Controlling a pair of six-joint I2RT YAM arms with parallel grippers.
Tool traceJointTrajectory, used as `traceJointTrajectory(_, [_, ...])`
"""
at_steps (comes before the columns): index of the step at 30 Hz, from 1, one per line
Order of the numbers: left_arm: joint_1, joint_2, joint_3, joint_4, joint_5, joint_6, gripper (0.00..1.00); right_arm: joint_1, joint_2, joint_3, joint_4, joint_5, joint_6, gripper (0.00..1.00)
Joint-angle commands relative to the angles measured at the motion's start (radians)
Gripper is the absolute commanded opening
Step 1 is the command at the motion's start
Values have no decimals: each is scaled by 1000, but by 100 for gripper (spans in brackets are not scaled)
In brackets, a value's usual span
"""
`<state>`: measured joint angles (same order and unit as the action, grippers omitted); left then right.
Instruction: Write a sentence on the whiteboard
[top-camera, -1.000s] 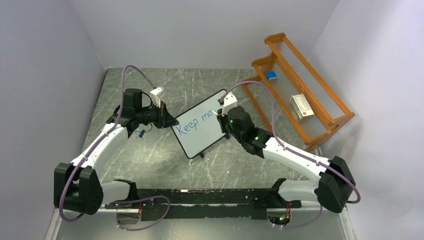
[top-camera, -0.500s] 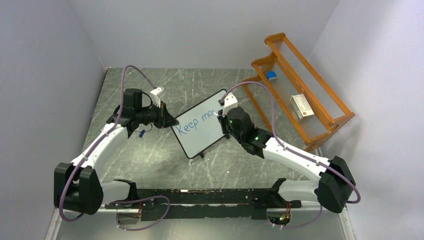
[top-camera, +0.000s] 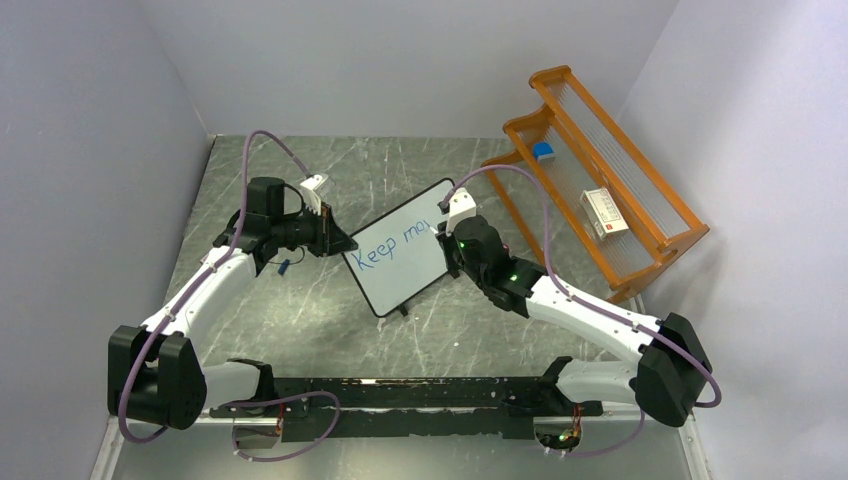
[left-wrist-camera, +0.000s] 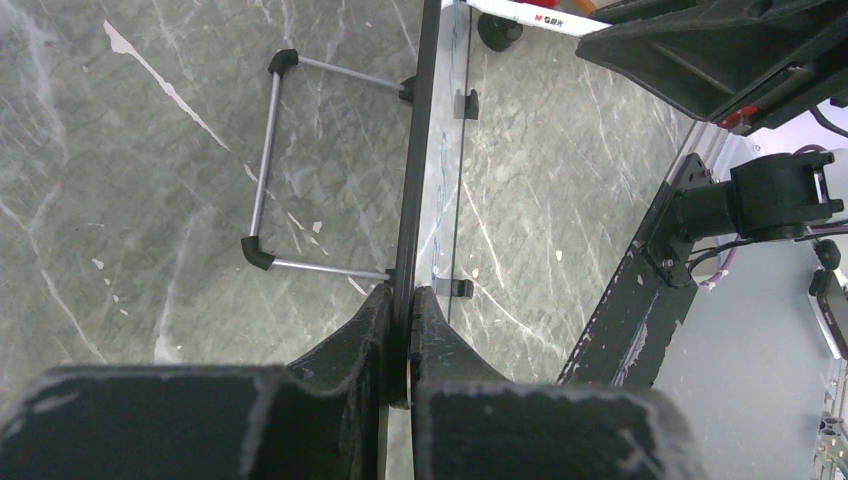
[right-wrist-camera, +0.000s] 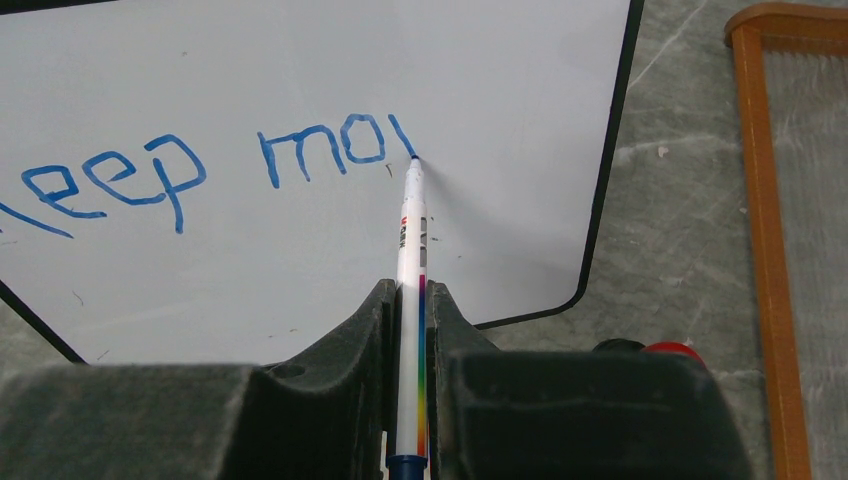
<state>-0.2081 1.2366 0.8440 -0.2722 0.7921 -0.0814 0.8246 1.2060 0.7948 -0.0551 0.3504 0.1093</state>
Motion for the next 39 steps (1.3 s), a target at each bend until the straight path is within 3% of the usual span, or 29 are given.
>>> traceJointTrajectory(1, [-11,36,-14,-76,-108,64,5,-7,-8,-1,18,9,-2,0])
traceJointTrajectory(39, [-14,35,-13,-83,-126,65,5,-10,-23,38,51,46,-32,0])
